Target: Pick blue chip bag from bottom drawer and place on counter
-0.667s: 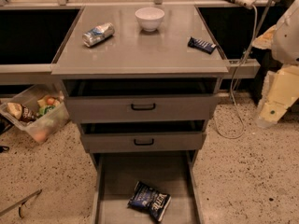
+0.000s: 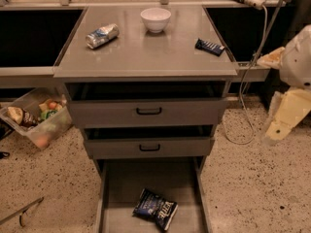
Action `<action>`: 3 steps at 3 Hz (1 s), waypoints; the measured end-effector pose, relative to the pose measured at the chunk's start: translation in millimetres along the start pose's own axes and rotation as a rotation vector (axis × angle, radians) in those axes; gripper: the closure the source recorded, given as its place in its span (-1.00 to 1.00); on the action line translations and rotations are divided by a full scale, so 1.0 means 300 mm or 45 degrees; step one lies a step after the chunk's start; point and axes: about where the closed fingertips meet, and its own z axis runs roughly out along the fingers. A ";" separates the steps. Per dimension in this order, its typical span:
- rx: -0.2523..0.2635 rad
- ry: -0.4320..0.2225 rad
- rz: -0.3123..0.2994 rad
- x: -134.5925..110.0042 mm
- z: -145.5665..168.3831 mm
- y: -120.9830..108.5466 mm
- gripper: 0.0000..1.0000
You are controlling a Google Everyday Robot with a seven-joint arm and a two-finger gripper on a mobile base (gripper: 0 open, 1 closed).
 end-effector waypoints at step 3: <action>-0.306 -0.424 0.059 -0.110 0.746 0.244 -1.00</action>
Offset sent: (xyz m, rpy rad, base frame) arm 0.0183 0.1020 -0.2411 0.4631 0.1680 0.0815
